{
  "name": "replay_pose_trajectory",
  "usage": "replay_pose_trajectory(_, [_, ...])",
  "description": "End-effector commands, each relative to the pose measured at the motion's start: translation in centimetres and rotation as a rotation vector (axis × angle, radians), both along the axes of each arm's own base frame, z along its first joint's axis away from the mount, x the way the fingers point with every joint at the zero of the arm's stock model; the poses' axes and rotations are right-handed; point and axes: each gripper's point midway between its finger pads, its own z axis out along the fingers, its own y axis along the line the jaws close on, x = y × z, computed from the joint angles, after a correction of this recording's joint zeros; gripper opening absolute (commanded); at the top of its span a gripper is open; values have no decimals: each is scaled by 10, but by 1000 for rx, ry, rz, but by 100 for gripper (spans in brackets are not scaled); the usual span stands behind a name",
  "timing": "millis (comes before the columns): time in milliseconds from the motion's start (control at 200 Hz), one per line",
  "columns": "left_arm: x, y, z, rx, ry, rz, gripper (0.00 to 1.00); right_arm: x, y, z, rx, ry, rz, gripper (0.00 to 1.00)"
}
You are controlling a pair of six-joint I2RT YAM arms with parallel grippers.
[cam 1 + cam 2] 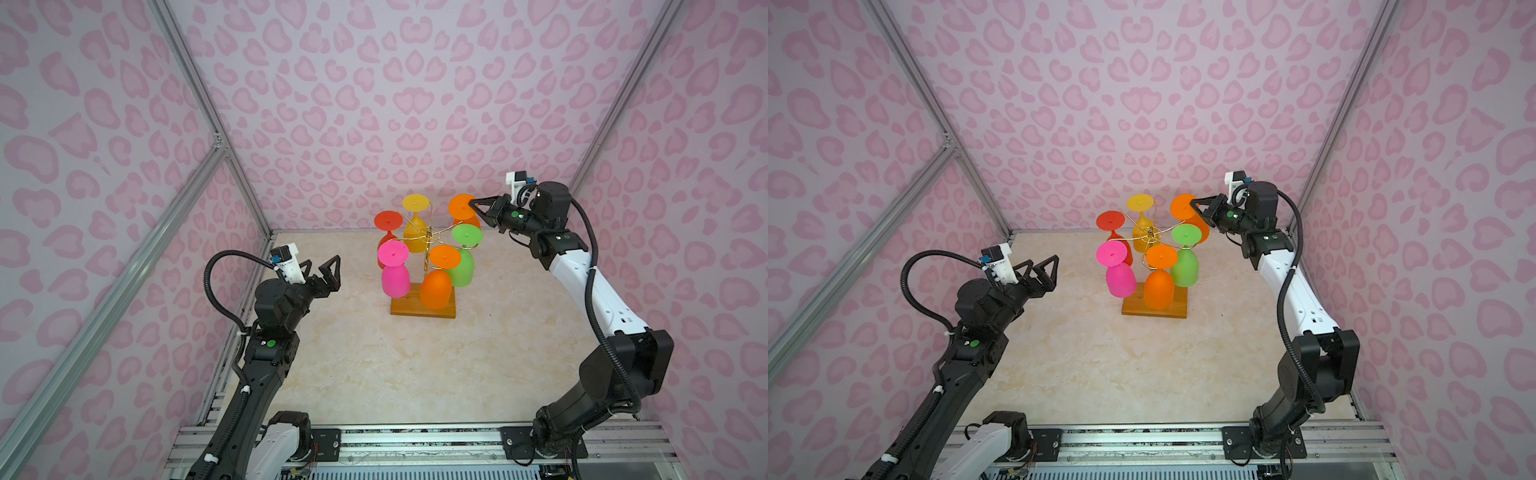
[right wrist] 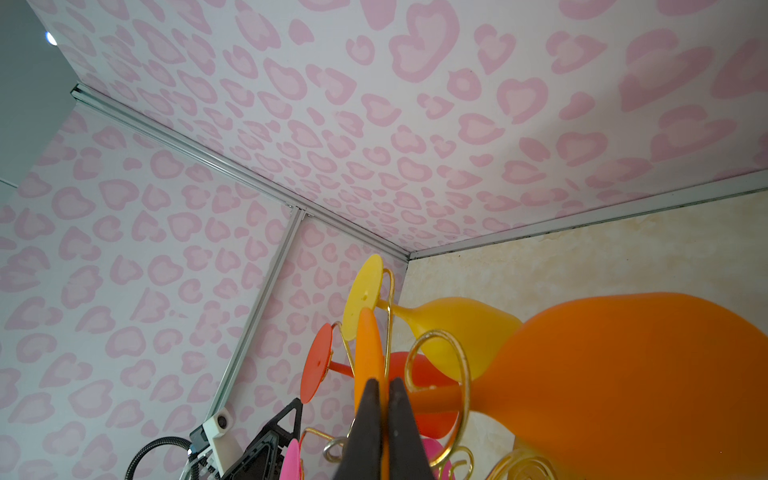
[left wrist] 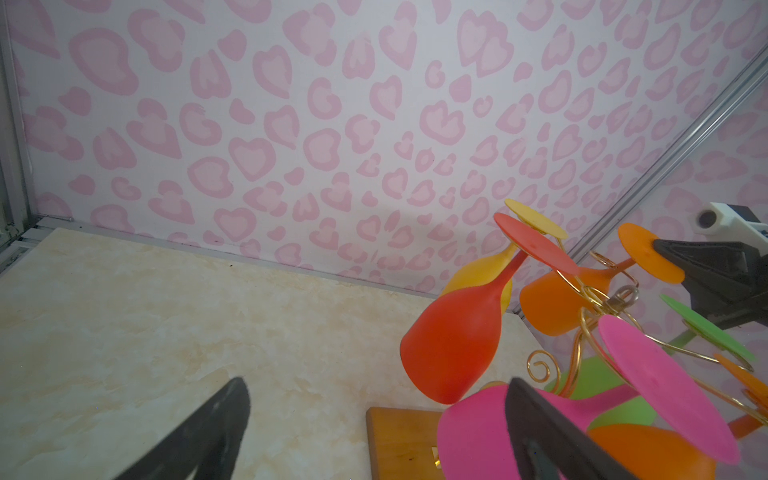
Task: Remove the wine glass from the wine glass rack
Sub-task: 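Close the right gripper on the orange glass's foot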
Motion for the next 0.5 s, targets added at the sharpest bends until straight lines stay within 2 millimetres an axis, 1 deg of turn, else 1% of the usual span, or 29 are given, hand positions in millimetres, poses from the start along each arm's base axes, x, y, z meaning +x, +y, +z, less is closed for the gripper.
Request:
replay_pose_trajectory(0, [0, 2, 6, 11, -22, 8, 97, -4, 3, 5, 5, -26, 22, 0])
replay_pose_trajectory(235, [-1, 2, 4, 9, -19, 9, 97, -11, 9, 2, 0, -24, 41, 0])
replay_pose_trajectory(495, [-3, 2, 2, 7, -17, 11, 97, -10, 29, 2, 6, -17, 86, 0])
